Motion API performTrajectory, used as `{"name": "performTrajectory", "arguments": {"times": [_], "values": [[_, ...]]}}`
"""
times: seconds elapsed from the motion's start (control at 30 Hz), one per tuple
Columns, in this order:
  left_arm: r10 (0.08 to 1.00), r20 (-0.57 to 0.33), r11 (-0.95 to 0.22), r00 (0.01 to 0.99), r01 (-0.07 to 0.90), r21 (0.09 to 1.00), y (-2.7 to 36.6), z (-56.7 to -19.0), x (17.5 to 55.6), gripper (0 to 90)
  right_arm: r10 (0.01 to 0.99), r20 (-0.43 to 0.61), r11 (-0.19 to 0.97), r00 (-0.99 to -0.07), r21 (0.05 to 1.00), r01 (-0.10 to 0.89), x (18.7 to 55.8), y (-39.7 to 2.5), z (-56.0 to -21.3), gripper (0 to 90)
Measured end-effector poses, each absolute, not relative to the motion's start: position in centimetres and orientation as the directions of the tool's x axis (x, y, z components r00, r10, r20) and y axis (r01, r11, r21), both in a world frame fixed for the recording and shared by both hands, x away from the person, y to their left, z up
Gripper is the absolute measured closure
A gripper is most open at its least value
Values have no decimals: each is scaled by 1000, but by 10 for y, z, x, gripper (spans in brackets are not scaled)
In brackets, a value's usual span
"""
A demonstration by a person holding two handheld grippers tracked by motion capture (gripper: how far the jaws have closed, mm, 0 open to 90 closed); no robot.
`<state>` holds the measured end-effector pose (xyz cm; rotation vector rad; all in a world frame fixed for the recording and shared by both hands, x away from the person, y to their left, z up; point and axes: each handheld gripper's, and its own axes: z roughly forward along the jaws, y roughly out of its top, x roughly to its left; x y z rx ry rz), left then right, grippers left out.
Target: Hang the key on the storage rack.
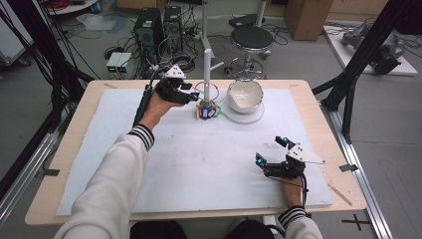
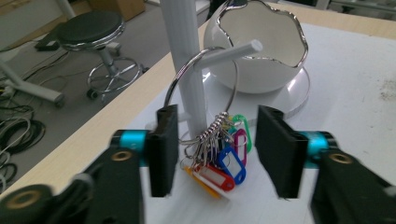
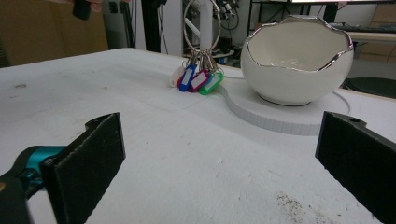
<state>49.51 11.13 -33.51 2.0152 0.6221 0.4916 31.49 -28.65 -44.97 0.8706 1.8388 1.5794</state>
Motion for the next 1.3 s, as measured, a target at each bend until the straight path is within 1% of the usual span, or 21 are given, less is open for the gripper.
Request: {"name": "performTrajectory", "arguments": {"times": [0.17,0.23,0.3,0.43,0.47,0.6,0.8,0.87,0.97,1.03,1.1,1.27,1.3], "values": [[603,106,-417,791,199,887,126,-334,467,289,774,12,86,-633,988,124,314,-287,-450,9],[603,85,-388,793,198,900,137,-337,454,212,774,-3,97,-633,989,114,315,-287,-450,9],[602,78,-382,794,201,902,148,-340,442,129,773,-1,97,-634,988,117,315,-286,-450,9],[611,26,-313,791,212,926,174,-351,415,27,774,-1,97,-633,988,117,315,-286,-450,9],[613,19,-301,790,211,930,180,-355,408,17,774,-1,97,-633,988,116,315,-286,-450,9],[622,36,-274,782,174,946,206,-371,381,17,773,5,91,-634,989,119,315,-287,-450,9],[652,22,-177,758,125,976,241,-395,344,17,774,0,95,-633,989,116,315,-287,-450,9],[665,15,-140,747,105,985,247,-401,334,17,774,0,95,-633,989,117,315,-287,-450,9],[674,11,-119,739,94,988,255,-406,321,17,775,4,94,-632,988,121,315,-286,-450,9],[684,33,-112,729,61,992,258,-409,313,17,773,-1,100,-634,988,120,315,-286,-450,9],[686,43,-116,726,51,992,262,-414,308,17,774,-3,102,-633,988,120,315,-285,-450,9],[699,8,-59,715,47,997,271,-430,297,17,774,-3,101,-634,988,119,315,-286,-450,9],[707,20,-60,707,31,998,272,-433,295,17,774,-2,100,-633,988,119,315,-286,-450,9]]}}
